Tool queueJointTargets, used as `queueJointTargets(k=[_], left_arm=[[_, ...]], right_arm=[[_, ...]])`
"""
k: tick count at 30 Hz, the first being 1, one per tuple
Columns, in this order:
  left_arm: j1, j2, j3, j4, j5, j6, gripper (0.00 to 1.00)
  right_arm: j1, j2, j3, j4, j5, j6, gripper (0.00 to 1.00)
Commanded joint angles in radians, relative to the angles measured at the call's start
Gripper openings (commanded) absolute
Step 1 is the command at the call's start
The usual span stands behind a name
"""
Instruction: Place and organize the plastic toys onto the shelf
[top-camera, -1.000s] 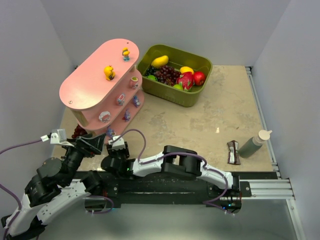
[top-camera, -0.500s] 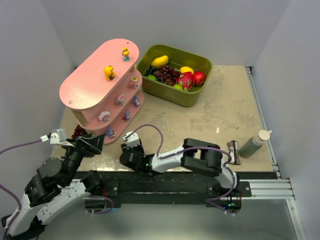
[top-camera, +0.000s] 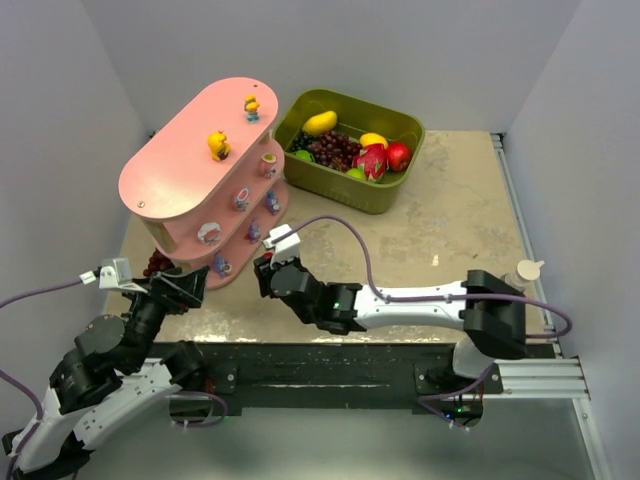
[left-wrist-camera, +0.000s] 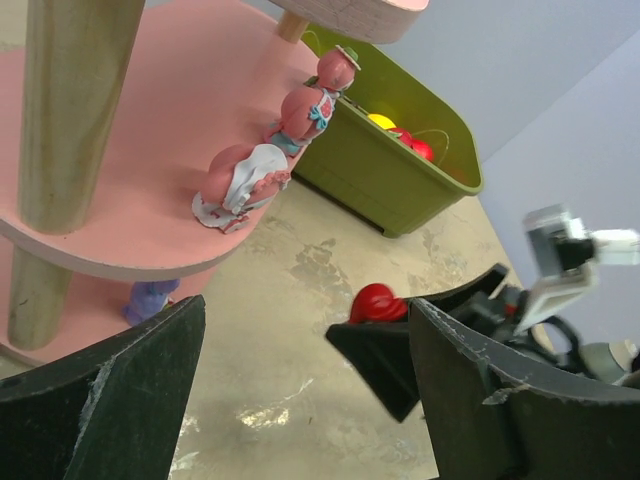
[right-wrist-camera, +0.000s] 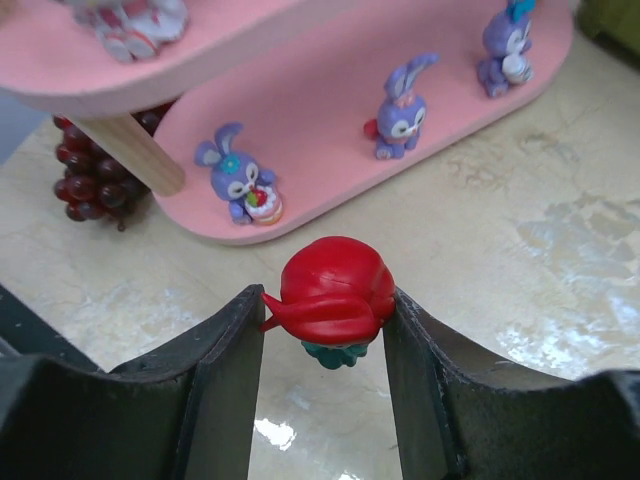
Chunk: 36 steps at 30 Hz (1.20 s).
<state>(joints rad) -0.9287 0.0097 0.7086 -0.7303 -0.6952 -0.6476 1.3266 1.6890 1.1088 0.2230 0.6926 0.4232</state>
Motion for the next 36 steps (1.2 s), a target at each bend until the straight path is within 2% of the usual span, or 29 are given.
queueJointTargets(k=[1,7,12,16,23,29,36], left_arm=[[0.002,-0.068,0.014,-0.015,-0.044,-0.035,0.86],[0.002,-0.071,0.026,-0.061,-0.092,-0.084,0.86],[0.002,-0.062,0.043,-0.116,-0.141,-0.144,0.86],[0.002,-0.065,0.048,-0.135,-0.158,-0.162,0.86],[0.002,-0.083,0.046,-0.133,-0.158,-0.161,0.86],[0.002,-0.085,0.043,-0.130,-0.158,-0.158,0.86],[0.002,-0.082,0.038,-0.123,-0.150,-0.152,0.86]], right_arm=[[-0.010,-0.127,0.009,-0.077,-0.015,-0.082,0.19],[-0.010,-0.273,0.049,-0.116,-0.048,-0.184,0.21],[-0.010,-0.292,0.169,-0.154,-0.042,-0.239,0.23],[-0.010,-0.269,0.250,-0.116,-0.085,-0.302,0.24],[-0.010,-0.158,0.425,-0.021,-0.191,-0.447,0.25],[-0.010,-0.032,0.620,-0.082,-0.211,-0.495,0.29],[-0.020,0.099,0.766,-0.096,-0.277,-0.520,0.29]])
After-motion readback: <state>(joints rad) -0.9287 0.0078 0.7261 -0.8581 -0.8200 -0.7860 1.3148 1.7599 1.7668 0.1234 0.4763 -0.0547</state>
